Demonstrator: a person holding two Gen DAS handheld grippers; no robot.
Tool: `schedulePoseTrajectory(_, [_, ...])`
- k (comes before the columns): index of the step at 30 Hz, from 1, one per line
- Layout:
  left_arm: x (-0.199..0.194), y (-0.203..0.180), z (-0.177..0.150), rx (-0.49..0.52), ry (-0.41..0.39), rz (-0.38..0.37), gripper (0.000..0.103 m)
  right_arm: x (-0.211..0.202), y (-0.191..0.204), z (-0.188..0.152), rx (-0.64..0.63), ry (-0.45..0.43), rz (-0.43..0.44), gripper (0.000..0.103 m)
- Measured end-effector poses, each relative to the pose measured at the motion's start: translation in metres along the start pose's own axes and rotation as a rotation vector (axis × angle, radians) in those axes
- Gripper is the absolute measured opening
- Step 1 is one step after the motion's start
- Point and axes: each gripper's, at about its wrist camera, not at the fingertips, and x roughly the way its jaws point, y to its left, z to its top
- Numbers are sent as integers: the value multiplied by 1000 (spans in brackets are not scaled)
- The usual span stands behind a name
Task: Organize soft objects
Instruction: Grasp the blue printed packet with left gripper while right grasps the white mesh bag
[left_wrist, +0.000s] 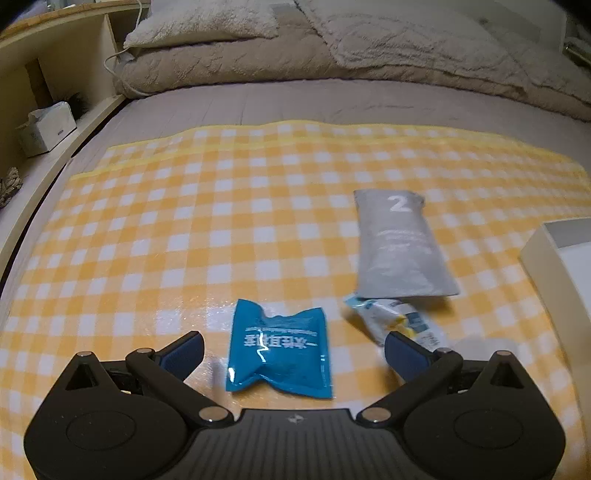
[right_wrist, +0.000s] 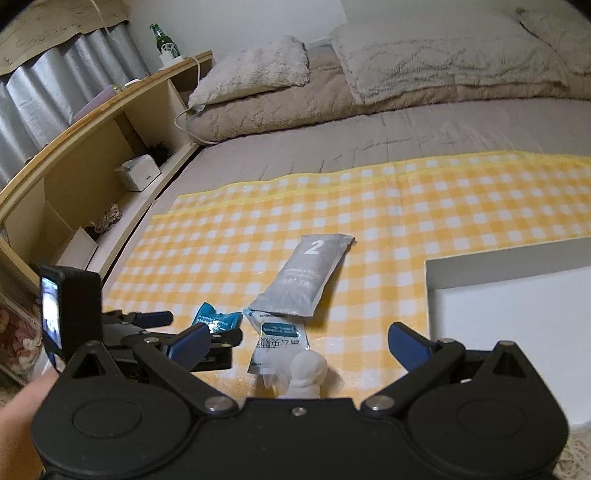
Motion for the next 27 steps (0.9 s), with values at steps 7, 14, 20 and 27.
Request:
schedulePoseTrajectory(7, [13, 9, -1, -14, 17, 11, 93, 15, -3, 0, 45, 32, 17, 103])
schedulePoseTrajectory(14, [19, 3, -3, 59, 32, 23, 82, 37, 2, -7, 112, 84, 27, 103])
schedulePoseTrajectory(20, [23, -1, -6, 97, 24, 20, 80, 57, 3, -15, 192, 140, 11, 103])
schedulePoseTrajectory(27, [24, -10, 1, 128, 28, -24, 61, 75, -2, -22, 237, 179, -28, 97])
